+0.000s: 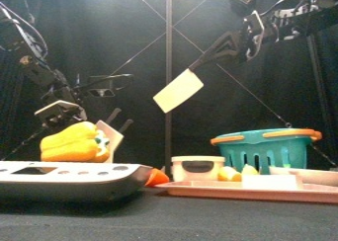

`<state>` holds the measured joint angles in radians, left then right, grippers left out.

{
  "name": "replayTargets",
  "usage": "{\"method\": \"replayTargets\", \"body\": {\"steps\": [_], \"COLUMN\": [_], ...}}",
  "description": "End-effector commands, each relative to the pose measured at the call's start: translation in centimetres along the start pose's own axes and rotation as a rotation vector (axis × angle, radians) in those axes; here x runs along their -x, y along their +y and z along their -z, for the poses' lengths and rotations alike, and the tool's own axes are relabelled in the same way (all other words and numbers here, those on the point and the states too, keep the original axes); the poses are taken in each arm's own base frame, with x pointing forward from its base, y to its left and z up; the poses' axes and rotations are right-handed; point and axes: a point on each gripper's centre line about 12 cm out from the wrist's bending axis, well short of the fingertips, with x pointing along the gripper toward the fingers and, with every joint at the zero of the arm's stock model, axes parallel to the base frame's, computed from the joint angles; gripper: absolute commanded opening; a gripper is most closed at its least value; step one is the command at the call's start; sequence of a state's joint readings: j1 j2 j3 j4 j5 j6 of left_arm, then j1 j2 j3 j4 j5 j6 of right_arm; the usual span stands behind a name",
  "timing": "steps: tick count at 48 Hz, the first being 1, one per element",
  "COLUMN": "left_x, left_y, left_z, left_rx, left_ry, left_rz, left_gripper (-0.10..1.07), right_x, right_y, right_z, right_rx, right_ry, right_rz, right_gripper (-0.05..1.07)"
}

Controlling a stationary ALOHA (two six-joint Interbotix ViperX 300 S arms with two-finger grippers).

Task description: Grab white sushi piece

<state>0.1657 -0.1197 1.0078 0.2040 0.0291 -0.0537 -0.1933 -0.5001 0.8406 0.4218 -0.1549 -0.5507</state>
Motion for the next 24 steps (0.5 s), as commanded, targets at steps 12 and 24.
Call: {"method": "replayTargets", "body": {"steps": [12, 24], "left_x": [0.27, 0.31], "left_y": [0.13, 0.15], "left_z": [-1.19, -1.35], "left_rx": [0.008, 0.008], "left_ry": [-0.037, -0.041], "left_rz": [-0.004, -0.004], "left_gripper": [0.63, 0.63], "right_x": [0.42, 0.82], "right_y": [-0.26, 0.00], "right_z": [-1.05, -1.18], "right_rx": [-0.001, -0.010], "right_ry": [-0.038, -0.048], "right_rz": [0.010, 0.003], "right_gripper": [0.43, 0.43]}}
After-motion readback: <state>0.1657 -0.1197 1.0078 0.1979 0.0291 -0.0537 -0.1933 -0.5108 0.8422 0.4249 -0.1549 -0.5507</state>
